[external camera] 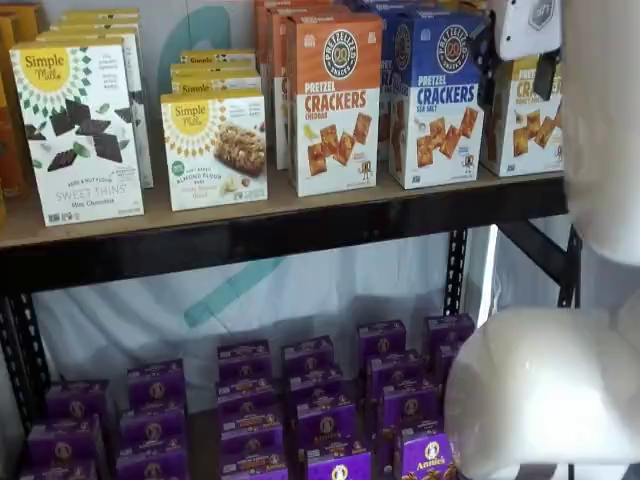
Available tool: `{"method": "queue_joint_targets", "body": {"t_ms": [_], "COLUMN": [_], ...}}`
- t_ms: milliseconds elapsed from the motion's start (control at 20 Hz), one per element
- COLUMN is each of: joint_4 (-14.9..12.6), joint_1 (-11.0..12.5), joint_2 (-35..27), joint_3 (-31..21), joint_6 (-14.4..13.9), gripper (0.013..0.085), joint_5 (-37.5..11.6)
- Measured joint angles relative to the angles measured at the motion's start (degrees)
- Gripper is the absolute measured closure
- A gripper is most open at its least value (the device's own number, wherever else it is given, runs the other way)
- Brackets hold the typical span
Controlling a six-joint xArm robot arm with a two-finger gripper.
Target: Retrieve the yellow and white box located on the top shelf, the sixth one from the left
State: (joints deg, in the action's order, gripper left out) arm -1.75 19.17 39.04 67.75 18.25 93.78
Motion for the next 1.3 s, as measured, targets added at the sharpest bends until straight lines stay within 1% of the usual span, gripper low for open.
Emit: {"method": "queue_joint_targets", "body": {"t_ms": [50, 150, 250, 400, 550, 650, 800, 1300], "joint_4": [0.29, 1.17, 1.94, 3.00, 3.97, 4.28, 4.25, 5.71], "joint_1": [0.89, 3.56, 5.67, 8.46, 10.52, 11.49, 12.39, 15.27], "joint_2": [-0.62, -2.43, -3.84, -5.76, -7.63, -8.26, -9.03, -10.90], "joint_3": [0.43, 1.73, 2.85, 4.59, 6.54, 7.11, 7.77, 9.51], "joint_6": [0.82, 3.28, 5.26, 7.91, 9.97, 10.91, 11.82, 14.49], "gripper": [0.0130, 0.0130, 0.0130, 0.0130, 0.0130, 0.0130, 0.0130, 0.0130], "joint_5": [-0.41, -1.59, -2.38, -2.92, -2.00, -2.19, -2.35, -3.10]}}
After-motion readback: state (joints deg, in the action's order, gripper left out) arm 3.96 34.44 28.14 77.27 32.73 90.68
